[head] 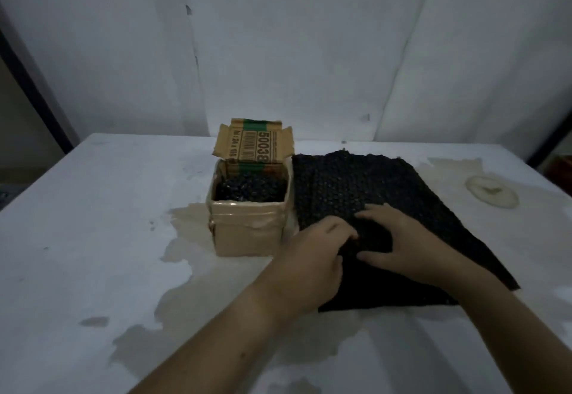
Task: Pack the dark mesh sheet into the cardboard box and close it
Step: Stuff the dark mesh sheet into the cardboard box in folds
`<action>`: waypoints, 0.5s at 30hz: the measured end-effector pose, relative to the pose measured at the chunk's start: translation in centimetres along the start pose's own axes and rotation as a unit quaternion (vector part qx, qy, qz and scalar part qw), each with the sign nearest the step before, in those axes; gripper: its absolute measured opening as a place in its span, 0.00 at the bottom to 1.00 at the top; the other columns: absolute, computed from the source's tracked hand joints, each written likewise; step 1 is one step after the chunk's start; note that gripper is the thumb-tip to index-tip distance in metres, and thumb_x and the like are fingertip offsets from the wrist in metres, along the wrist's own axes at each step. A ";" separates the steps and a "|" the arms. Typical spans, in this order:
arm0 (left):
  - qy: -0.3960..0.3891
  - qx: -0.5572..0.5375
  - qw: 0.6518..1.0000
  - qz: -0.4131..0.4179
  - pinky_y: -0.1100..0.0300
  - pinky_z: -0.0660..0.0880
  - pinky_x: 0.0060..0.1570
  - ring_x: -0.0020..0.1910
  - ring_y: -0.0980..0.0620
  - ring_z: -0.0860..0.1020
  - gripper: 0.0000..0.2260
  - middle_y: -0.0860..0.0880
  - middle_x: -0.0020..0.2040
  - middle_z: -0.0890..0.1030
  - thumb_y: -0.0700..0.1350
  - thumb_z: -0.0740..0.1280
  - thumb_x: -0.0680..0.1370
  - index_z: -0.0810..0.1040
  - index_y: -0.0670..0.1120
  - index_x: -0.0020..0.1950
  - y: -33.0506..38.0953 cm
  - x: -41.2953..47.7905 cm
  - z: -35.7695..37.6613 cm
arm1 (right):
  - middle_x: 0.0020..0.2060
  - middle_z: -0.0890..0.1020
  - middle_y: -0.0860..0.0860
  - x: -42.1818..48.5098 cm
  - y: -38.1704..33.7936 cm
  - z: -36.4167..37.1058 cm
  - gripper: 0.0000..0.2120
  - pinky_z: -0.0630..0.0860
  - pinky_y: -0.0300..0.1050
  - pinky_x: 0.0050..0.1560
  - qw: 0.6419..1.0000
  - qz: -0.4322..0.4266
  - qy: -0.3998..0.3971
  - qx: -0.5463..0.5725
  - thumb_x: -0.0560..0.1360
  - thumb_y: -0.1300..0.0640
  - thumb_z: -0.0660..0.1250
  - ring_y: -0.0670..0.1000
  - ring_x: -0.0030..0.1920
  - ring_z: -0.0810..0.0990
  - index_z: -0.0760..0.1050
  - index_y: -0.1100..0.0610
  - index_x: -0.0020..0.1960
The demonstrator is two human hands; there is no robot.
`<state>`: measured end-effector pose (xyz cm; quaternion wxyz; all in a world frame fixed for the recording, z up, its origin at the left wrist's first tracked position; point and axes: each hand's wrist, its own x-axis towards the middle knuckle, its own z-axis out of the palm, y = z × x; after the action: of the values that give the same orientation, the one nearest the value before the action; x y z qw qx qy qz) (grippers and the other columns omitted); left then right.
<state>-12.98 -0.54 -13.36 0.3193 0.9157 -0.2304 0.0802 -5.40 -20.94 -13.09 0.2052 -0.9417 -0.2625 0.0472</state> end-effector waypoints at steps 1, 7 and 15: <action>-0.005 0.018 0.999 -0.038 0.53 0.72 0.63 0.65 0.49 0.73 0.20 0.49 0.68 0.71 0.34 0.63 0.76 0.73 0.45 0.68 -0.3 0.4 0.9 | 0.75 0.63 0.46 -0.5 0.7 0.5 0.37 0.47 0.32 0.71 1.000 0.010 -0.007 -0.004 0.68 0.42 0.74 0.40 0.73 0.52 0.66 0.46 0.73; 0.011 0.106 0.987 -0.116 0.52 0.73 0.58 0.60 0.46 0.74 0.13 0.47 0.65 0.72 0.34 0.64 0.76 0.79 0.43 0.58 -2.0 2.3 2.8 | 0.70 0.71 0.45 -1.2 2.5 2.1 0.12 0.62 0.39 0.70 0.997 0.023 0.051 0.059 0.73 0.51 0.71 0.42 0.71 0.65 0.76 0.42 0.56; 0.129 0.014 0.991 -0.007 0.62 0.73 0.57 0.60 0.52 0.75 0.09 0.49 0.64 0.75 0.30 0.64 0.75 0.77 0.42 0.49 -0.4 4.1 0.0 | 0.64 0.77 0.45 -1.9 3.1 2.0 0.10 0.72 0.40 0.58 0.992 0.015 0.129 0.005 0.71 0.54 0.73 0.44 0.64 0.74 0.73 0.45 0.46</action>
<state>-9.20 -1.82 -12.40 0.3342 0.9036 -0.1797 0.1989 -5.99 -23.61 -16.21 0.2415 -0.9427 -0.2193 -0.0700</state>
